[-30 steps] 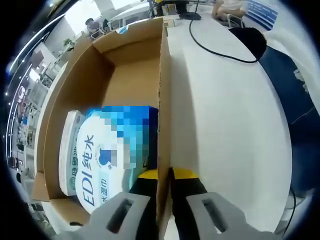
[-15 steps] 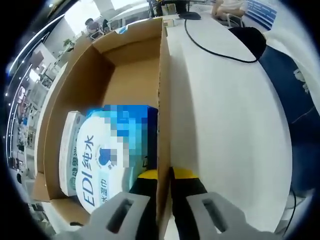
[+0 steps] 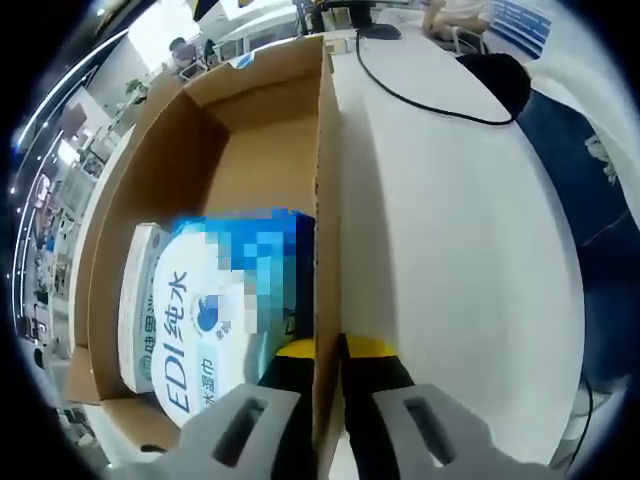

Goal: Operate the shoe box by opening the lid, removing the specified soft item, and placing it in the target area until the item is outside and the box remains undamaged.

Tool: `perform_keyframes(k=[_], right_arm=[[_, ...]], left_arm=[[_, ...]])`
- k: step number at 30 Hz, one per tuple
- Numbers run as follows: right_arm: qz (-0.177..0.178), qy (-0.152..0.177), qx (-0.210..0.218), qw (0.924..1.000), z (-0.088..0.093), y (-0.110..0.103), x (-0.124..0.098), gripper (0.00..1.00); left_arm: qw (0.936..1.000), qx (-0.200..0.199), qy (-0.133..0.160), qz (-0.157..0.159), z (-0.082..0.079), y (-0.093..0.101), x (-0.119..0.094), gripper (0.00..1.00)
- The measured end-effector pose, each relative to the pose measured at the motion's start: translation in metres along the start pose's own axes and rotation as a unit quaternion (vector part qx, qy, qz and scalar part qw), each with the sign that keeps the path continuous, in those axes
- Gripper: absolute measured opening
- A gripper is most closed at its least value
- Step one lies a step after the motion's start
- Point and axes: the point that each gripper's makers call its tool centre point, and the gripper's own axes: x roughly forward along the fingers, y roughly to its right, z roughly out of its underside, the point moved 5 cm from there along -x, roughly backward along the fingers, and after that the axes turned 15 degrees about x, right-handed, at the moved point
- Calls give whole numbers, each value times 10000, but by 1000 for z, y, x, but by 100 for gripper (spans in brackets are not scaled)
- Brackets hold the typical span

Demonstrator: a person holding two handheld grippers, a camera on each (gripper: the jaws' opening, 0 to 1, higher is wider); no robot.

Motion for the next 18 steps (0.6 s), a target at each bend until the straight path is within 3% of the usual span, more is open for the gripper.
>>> perform_keyframes(k=[18], right_arm=[[-657,188,-403,9968,-28,-42,62,49]], left_arm=[[10000,1,12,-3,-1,-2,0,3]])
